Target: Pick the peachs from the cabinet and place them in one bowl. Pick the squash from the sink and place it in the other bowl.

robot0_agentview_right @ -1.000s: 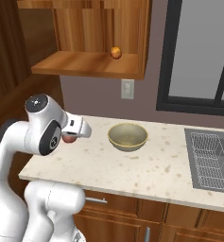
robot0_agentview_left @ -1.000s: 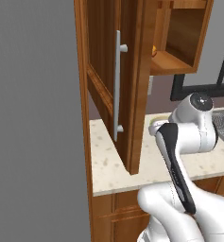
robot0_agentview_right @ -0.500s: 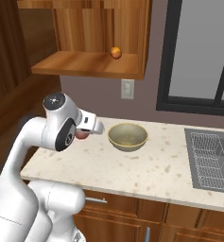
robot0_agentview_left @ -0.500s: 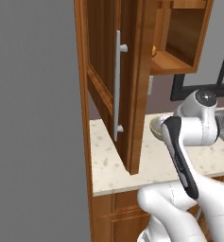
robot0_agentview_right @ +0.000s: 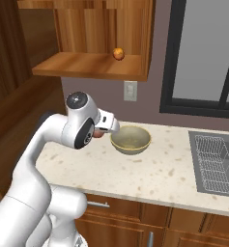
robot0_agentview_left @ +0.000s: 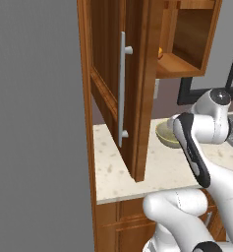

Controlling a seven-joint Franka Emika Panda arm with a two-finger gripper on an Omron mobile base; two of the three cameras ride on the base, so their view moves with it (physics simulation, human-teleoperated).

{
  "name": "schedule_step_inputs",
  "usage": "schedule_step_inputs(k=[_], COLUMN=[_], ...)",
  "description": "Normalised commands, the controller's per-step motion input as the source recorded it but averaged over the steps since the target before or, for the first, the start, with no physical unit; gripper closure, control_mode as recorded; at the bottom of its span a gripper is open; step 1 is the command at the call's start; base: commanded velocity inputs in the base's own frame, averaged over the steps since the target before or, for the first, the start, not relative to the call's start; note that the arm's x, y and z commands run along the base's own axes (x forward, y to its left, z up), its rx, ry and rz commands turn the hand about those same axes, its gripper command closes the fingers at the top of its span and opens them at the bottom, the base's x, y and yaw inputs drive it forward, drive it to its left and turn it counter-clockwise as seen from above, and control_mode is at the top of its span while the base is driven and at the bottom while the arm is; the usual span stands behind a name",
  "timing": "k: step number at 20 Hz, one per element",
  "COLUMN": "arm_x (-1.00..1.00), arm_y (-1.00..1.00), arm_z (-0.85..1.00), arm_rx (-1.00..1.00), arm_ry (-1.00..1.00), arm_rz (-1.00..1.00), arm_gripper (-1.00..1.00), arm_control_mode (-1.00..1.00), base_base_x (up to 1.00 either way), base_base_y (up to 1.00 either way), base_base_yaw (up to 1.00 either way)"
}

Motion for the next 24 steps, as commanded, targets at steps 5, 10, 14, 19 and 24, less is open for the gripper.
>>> schedule_step_inputs(k=[5, 10, 14, 19, 24], arm_x=[0.17, 0.15, 0.1, 0.16, 0.24], arm_y=[-0.11, -0.1, -0.14, -0.18, -0.12], arm_z=[-0.08, -0.2, -0.14, -0.01, -0.04], arm_rx=[-0.01, -0.04, -0.02, 0.0, 0.0], arm_ry=[0.0, 0.0, 0.0, 0.0, 0.0], arm_rz=[0.0, 0.0, 0.0, 0.0, 0.0], arm_gripper=[1.0, 1.0, 1.0, 1.0, 1.0], arm_control_mode=[-1.0, -1.0, -1.0, -1.0, -1.0], base_base_x=[0.0, 0.0, 0.0, 0.0, 0.0], base_base_y=[0.0, 0.0, 0.0, 0.0, 0.0], base_base_yaw=[0.0, 0.0, 0.0, 0.0, 0.0])
